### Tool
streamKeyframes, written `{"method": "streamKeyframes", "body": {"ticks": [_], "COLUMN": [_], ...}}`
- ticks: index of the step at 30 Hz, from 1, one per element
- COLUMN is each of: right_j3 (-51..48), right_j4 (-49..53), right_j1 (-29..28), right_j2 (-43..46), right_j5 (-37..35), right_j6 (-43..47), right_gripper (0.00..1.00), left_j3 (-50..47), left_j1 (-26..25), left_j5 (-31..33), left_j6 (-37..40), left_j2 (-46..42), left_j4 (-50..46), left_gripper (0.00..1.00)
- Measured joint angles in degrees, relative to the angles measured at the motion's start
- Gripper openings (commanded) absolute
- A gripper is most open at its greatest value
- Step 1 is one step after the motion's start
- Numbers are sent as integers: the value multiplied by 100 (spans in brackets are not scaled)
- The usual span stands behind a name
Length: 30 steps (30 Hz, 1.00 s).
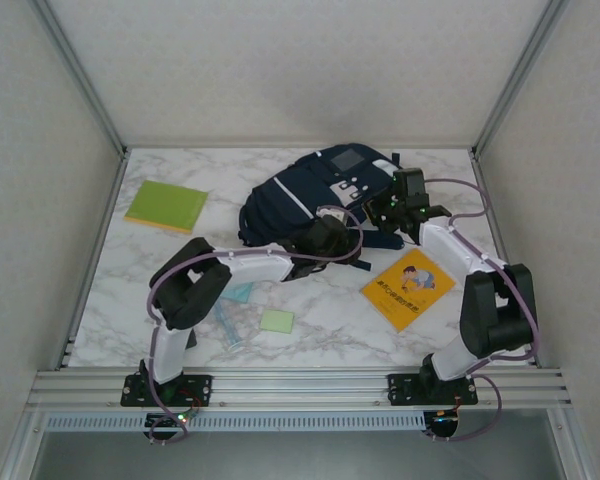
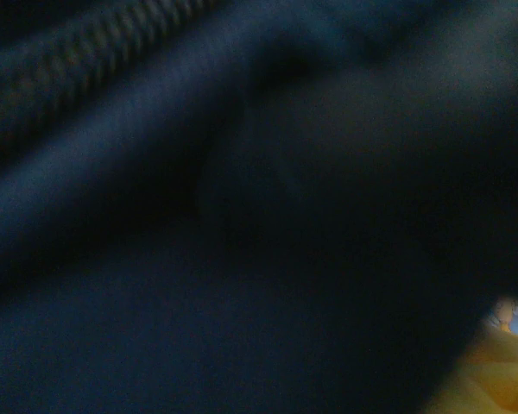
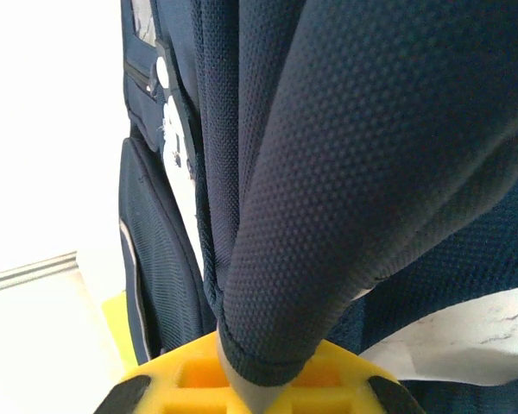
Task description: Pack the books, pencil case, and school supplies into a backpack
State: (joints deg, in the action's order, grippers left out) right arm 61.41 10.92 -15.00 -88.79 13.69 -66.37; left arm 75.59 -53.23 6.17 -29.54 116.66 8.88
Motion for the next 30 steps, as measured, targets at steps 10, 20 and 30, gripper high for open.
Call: {"method": "streamKeyframes", "body": {"ticks": [10, 20, 30], "right_j3": [-745, -529, -96], "right_j4": [-625, -330, 269], "right_j1": [-2, -28, 74], "right_j2": [356, 105, -282], "right_j5": [20, -81, -297], "right_j6": [-409, -52, 732], "right_gripper": [0, 0, 0], "left_j3": [520, 50, -1060], "left_j1": [46, 57, 629], "left_j5": [422, -2, -728], "left_j6": [367, 258, 7], "left_j2": [496, 155, -920], "left_j4": [306, 164, -601], "left_gripper": [18, 0, 0]}}
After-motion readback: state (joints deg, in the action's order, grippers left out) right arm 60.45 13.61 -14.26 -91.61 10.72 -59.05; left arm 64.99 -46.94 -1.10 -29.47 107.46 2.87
